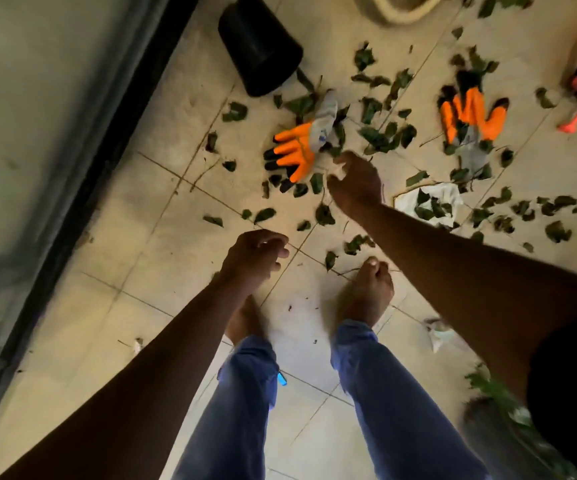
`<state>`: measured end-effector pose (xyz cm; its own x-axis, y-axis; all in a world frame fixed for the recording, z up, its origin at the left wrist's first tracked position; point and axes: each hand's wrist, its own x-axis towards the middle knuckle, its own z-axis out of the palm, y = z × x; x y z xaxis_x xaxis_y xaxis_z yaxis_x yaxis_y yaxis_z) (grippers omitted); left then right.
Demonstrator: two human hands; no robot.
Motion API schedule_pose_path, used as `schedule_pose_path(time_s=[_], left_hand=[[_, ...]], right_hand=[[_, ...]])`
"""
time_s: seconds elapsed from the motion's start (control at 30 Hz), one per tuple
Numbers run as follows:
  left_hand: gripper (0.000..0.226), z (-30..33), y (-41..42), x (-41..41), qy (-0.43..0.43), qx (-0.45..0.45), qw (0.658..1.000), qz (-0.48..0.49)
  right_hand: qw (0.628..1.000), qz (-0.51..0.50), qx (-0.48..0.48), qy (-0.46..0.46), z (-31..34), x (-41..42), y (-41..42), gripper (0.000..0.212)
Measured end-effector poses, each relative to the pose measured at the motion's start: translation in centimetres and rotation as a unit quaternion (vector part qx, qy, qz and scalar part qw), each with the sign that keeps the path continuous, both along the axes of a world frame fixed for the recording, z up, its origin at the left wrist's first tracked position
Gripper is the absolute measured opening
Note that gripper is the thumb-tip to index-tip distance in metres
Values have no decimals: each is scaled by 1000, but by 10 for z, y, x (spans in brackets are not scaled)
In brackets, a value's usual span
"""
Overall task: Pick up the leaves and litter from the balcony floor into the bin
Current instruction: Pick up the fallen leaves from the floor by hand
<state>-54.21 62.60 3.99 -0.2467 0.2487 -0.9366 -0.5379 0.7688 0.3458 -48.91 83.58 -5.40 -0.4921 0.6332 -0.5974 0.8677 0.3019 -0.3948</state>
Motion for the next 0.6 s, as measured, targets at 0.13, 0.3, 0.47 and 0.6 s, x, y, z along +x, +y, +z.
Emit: schedule_pose_path(time_s=[0.13, 0.3, 0.47, 0.6], left_hand=[[24, -42, 5, 20, -17, -16, 1000, 19], [28, -52, 10, 30, -45, -30, 996, 64], [35, -42, 24, 22, -78, -33, 978, 191], [18, -40, 38, 10, -45, -27, 950, 308]], right_hand=[[998, 64, -10, 25, -54, -7, 16, 37], [993, 75, -34, 81, -69, 3, 18, 9], [982, 11, -112, 149, -18, 37, 3, 15], [964, 66, -196, 165, 30, 67, -27, 14]])
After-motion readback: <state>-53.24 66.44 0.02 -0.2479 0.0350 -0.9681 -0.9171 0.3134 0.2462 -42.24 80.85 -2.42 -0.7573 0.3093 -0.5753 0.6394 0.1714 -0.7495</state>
